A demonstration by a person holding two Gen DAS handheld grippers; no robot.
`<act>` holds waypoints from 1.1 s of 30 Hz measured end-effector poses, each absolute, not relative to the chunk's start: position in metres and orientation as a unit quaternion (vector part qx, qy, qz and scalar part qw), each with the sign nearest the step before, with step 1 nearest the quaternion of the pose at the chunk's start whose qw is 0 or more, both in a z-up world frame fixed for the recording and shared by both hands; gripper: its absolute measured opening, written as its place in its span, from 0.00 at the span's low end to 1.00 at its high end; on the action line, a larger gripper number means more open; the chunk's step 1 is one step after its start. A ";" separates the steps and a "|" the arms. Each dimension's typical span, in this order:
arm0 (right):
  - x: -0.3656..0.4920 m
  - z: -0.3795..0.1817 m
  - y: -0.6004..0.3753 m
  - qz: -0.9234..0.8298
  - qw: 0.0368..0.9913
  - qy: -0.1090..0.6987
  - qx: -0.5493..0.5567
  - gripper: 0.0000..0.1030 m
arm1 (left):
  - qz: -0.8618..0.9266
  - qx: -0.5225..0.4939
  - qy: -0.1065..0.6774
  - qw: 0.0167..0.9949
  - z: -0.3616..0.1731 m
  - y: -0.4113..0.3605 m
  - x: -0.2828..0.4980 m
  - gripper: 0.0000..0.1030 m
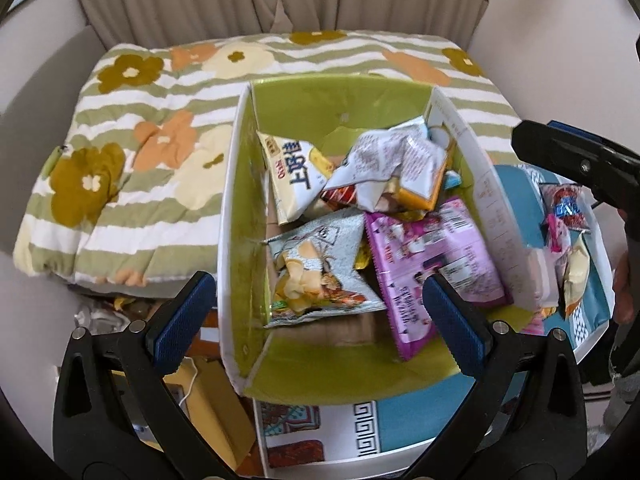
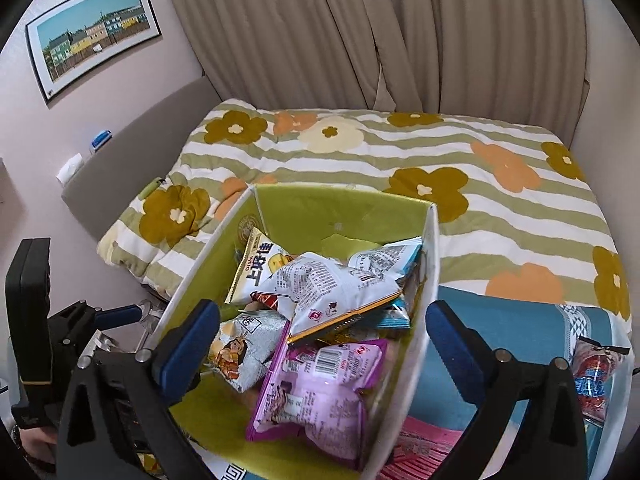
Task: Organize snacks
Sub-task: 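Open both tools to drop the purple and white bags into the box, then grasp the brown pouch with left tool while right tool grasps yellow-orange bag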
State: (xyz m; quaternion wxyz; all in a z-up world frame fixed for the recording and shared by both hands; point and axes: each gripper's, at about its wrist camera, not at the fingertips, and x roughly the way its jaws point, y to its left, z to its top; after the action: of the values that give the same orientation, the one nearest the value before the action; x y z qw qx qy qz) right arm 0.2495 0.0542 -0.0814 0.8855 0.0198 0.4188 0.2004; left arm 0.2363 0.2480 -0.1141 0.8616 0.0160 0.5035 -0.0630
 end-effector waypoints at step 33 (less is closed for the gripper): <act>0.130 -0.088 -0.241 0.117 0.892 0.432 0.056 0.99 | -0.103 0.008 0.473 0.875 -0.103 -0.033 0.147 0.99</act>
State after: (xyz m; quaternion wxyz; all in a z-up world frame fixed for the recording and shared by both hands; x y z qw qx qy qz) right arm 0.1302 -0.2415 -0.0879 0.8923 0.0556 0.4324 0.1169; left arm 0.1466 -0.0331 -0.1029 0.8752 0.0081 0.4725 -0.1030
